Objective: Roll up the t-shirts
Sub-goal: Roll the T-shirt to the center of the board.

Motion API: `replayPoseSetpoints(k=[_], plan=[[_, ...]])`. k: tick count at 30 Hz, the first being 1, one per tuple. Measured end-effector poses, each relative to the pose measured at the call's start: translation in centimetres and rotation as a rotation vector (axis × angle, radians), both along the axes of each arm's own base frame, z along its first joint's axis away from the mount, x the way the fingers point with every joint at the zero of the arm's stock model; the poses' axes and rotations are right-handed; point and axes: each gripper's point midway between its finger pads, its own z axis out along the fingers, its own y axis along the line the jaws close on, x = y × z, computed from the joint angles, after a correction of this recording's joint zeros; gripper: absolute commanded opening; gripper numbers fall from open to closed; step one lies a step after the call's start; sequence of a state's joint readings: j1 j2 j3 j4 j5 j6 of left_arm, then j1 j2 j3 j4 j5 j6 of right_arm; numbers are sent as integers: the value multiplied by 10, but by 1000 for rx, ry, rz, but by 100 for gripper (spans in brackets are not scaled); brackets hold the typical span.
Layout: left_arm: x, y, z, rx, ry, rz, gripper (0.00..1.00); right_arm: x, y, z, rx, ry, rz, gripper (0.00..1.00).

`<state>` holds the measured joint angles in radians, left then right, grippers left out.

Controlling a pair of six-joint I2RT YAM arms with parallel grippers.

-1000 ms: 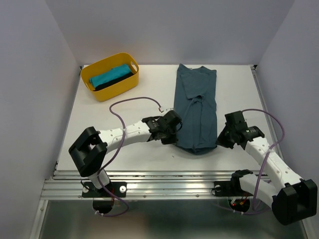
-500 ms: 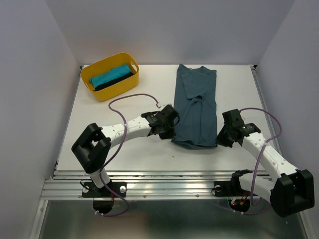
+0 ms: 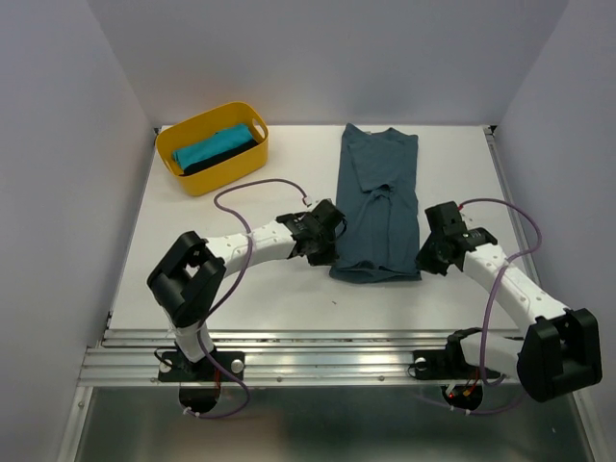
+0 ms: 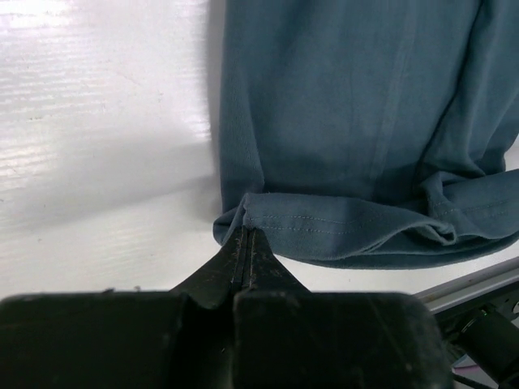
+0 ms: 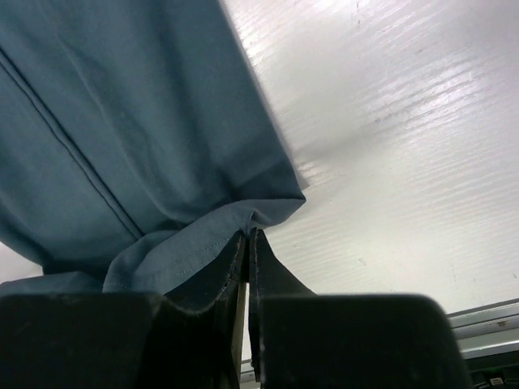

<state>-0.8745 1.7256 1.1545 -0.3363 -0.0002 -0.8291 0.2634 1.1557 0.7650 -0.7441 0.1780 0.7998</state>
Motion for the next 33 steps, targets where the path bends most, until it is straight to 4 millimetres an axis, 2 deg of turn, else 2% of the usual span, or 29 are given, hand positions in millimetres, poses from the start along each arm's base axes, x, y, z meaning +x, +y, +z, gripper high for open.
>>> replayPoseSetpoints(k=[4,9,12,13,15,17,22,24,25,27,28,30,33], plan=[[7,-4,0,-4,-14,-6,0,3,-4,-3,-28,1,-4,8],[12,-6,-5,10,-23,-15,0,8,-6,-3,-46,-2,0,20],[14,-5,-7,22,-30,-13,0,12,-7,0,-56,-14,-4,38],[15,-4,-7,24,-34,-12,0,16,-7,4,-59,-26,-5,49],[16,-4,-7,25,-42,-13,0,20,-7,9,-61,-42,-3,57],[17,-4,-7,27,-46,-15,0,26,-6,14,-58,-64,-3,61],[18,-4,-8,30,-49,-18,0,34,3,36,-6,-132,19,63],[17,-4,-10,34,-48,-22,0,33,10,48,37,-173,35,56],[17,-4,-10,36,-48,-22,0,31,14,60,70,-212,45,31],[18,-4,-10,35,-51,-25,0,28,18,74,106,-257,65,9],[18,-5,-9,33,-54,-26,0,26,22,82,135,-284,74,2],[19,-5,-9,33,-56,-27,0,22,31,87,172,-303,100,1],[20,-5,-10,38,-57,-25,0,12,46,72,210,-269,151,1]])
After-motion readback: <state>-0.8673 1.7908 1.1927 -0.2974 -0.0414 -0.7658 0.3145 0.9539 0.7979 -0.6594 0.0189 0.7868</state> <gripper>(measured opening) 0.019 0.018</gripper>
